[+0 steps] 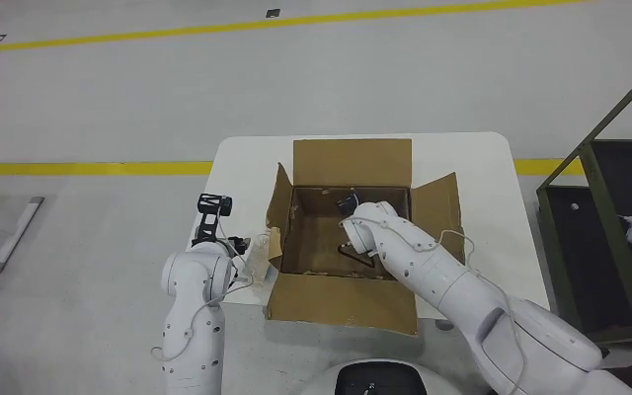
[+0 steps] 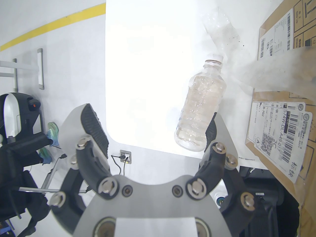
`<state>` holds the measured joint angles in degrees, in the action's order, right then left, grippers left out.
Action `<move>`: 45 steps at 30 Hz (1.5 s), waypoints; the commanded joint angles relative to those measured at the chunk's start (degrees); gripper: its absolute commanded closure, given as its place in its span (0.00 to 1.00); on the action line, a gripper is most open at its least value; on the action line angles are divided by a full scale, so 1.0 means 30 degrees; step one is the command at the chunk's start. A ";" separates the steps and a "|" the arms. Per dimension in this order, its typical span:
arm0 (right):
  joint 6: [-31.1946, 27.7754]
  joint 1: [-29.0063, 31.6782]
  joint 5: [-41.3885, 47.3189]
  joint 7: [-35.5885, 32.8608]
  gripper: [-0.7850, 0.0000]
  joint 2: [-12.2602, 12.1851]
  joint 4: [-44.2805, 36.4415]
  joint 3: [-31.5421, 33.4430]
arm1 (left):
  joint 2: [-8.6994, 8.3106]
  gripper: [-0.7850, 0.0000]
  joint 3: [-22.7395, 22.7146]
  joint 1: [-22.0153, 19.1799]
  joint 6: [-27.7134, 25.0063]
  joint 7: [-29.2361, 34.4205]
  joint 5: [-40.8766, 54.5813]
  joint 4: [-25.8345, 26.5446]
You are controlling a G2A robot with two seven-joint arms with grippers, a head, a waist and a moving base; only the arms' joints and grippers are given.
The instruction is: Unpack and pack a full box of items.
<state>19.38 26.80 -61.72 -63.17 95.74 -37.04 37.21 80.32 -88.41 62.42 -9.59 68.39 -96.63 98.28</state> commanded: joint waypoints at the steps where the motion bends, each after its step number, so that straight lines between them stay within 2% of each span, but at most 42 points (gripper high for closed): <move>1: -0.0121 -0.0020 0.0051 0.0123 0.55 0.0135 0.0271 -0.0035 | 0.0000 0.00 0.0000 0.0000 0.0000 0.0000 0.0000 0.0000; 12: -0.0348 -0.0334 0.0240 0.0607 0.62 0.0726 0.1598 0.0044 | 0.0000 0.00 0.0000 0.0000 0.0000 0.0000 0.0000 0.0000; 17: -0.0330 -0.0516 0.0276 0.0807 1.00 0.0928 0.1827 0.0158 | 0.0000 0.00 0.0000 0.0000 0.0000 0.0000 0.0000 0.0000; 26: -0.0383 -0.0630 0.0240 0.0983 1.00 0.1042 0.1279 0.0573 | 0.0000 0.00 0.0000 0.0000 0.0000 0.0000 0.0000 0.0000; 31: -0.0675 -0.0542 0.0652 0.1210 1.00 0.0790 -0.0162 0.1451 | 0.0000 0.00 0.0000 0.0000 0.0000 0.0000 0.0000 0.0000; 36: -0.2304 0.0414 0.2647 0.1625 1.00 -0.0072 -0.3089 0.4041 | 0.0000 0.00 0.0000 0.0000 0.0000 0.0000 0.0000 0.0000; 41: -0.5852 0.3098 0.5994 0.1169 1.00 -0.1483 -0.7128 0.8557 | 0.0000 0.00 0.0000 0.0000 0.0000 0.0000 0.0000 0.0000; 45: -0.7789 0.5186 0.8753 0.0378 1.00 -0.2195 -0.9364 1.1322 | 0.0000 0.00 0.0000 0.0000 0.0000 0.0000 0.0000 0.0000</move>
<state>-2.79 41.11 -37.63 -61.73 89.45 -63.95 69.38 80.32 -88.41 62.42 -9.59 68.39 -96.63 98.28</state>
